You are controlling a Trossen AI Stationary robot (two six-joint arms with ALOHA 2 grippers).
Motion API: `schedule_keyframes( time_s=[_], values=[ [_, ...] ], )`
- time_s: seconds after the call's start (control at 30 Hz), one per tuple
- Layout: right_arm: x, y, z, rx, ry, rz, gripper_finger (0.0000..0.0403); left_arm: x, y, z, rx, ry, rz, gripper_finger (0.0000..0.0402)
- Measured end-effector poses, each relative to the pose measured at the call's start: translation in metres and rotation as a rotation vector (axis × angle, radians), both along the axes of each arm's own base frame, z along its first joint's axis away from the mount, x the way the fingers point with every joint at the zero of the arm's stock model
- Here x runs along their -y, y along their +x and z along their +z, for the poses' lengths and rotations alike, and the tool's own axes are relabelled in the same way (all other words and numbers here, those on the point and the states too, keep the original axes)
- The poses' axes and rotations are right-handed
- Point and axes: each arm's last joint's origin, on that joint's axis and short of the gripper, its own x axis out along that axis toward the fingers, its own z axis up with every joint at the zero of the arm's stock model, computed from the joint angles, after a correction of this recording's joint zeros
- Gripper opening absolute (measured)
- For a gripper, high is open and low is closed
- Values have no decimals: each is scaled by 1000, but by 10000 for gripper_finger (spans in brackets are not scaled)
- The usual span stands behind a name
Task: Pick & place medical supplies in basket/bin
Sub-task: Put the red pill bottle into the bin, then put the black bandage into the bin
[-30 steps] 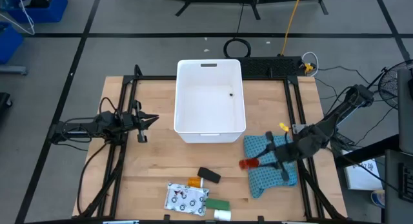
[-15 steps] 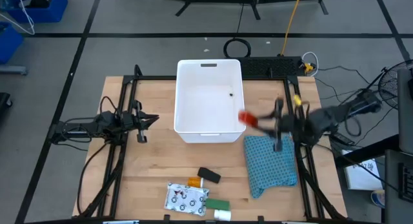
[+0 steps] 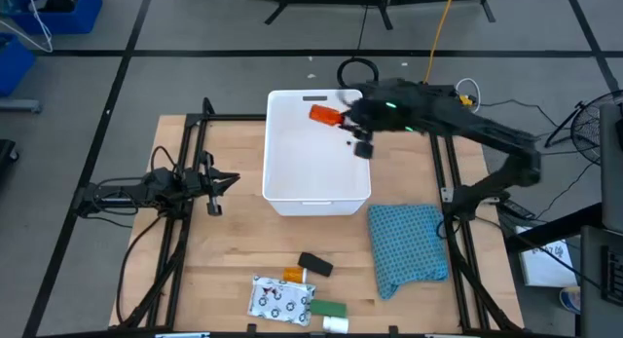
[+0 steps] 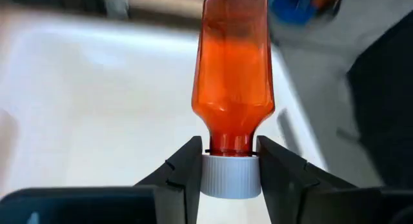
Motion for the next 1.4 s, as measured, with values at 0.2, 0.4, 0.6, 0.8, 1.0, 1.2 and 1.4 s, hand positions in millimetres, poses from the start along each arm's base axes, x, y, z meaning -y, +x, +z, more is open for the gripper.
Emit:
schedule_keyframes(
  time_s=[0.2, 0.4, 0.6, 0.8, 1.0, 1.2, 1.4],
  values=[
    [47, 46, -68, -217, 37, 103, 112, 0, 0, 0, -2, 2, 7, 37],
    [74, 80, -134, -406, -22, 227, 112, -2, 0, -1, -15, 36, 62, 37],
    [97, 96, -193, -505, 44, 263, 113, -3, -1, -1, -21, 25, 120, 37],
    [107, 99, -235, -572, 165, 296, 114, -4, -1, -1, -20, 21, 140, 37],
    [111, 101, -244, -590, 154, 252, 149, -4, -1, -1, -20, 21, 140, 37],
    [112, 100, -243, -627, 94, 227, 203, -4, -1, -1, -24, 22, 139, 37],
    [115, 99, -227, -618, 1, 156, 242, -4, 0, -4, -57, 24, 138, 37]
  ],
)
